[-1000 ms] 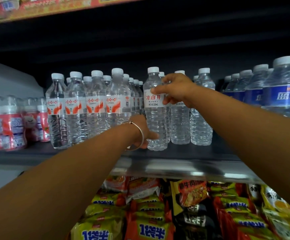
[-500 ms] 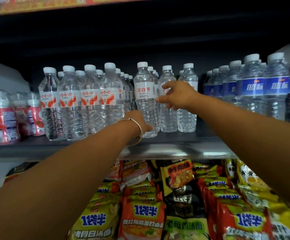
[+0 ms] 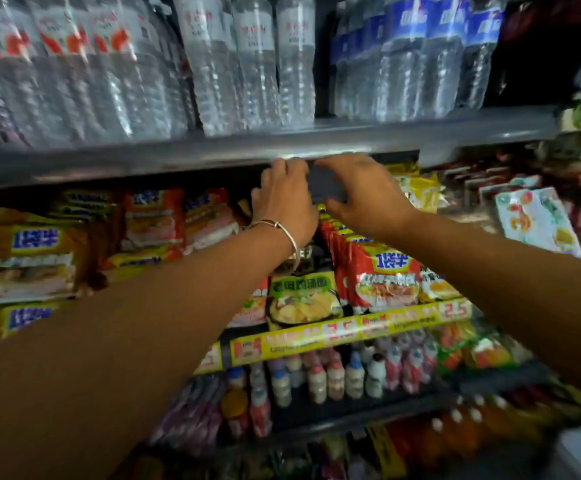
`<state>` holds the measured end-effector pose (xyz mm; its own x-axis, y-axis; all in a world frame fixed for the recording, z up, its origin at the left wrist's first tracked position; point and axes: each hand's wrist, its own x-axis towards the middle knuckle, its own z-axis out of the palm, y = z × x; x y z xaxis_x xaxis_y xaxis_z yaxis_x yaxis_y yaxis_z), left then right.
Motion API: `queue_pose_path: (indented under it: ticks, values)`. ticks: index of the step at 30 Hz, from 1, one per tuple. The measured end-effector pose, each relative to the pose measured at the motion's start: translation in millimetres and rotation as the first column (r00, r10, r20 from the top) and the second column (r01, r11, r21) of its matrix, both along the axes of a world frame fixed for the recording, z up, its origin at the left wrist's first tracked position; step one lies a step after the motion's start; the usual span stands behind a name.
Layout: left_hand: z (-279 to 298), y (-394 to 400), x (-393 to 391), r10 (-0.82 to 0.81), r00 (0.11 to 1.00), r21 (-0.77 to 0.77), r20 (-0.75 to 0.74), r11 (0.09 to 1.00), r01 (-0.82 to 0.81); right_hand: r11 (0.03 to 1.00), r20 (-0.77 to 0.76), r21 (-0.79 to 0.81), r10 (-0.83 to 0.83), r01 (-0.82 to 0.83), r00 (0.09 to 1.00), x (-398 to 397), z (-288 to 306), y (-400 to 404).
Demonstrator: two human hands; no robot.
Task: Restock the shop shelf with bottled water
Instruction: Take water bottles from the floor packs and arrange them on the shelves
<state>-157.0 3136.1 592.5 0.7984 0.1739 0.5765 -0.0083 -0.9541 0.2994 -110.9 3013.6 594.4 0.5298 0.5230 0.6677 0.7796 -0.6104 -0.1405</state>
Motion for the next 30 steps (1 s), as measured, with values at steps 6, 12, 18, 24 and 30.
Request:
queue_pose_path:
  ticks: [6,12,18,24,30]
  values:
    - [-120.9,-34.5,5.4,-0.077,0.986,0.031,-0.148,0.996,0.083,0.962,-0.119,-0.245,-0.152,0.12,0.981,-0.9,-128.8,-44.3]
    - [-263.9,-61.6,14.8,-0.142,0.918,0.059,-0.37,0.983,0.176,0.868,-0.363,-0.485,-0.31,0.106,0.879,7.9,-276.4,-80.0]
    - [-457.6,-79.7,19.0,-0.172,0.772,0.004,-0.612,0.975,0.221,0.845,-0.558,-0.534,-0.377,0.028,0.739,11.2,-480.2,-107.7]
    - [-657.7,-77.2,25.4,-0.135,0.621,0.011,-0.772,0.974,0.226,0.728,-0.638,-0.68,-0.533,-0.083,0.555,15.2,-684.4,-110.8]
    - [-819.0,-71.8,37.7,-0.089,0.564,0.052,-0.821,0.972,0.229,0.786,-0.745,-0.615,-0.554,-0.062,0.371,29.0,-856.3,-91.2]
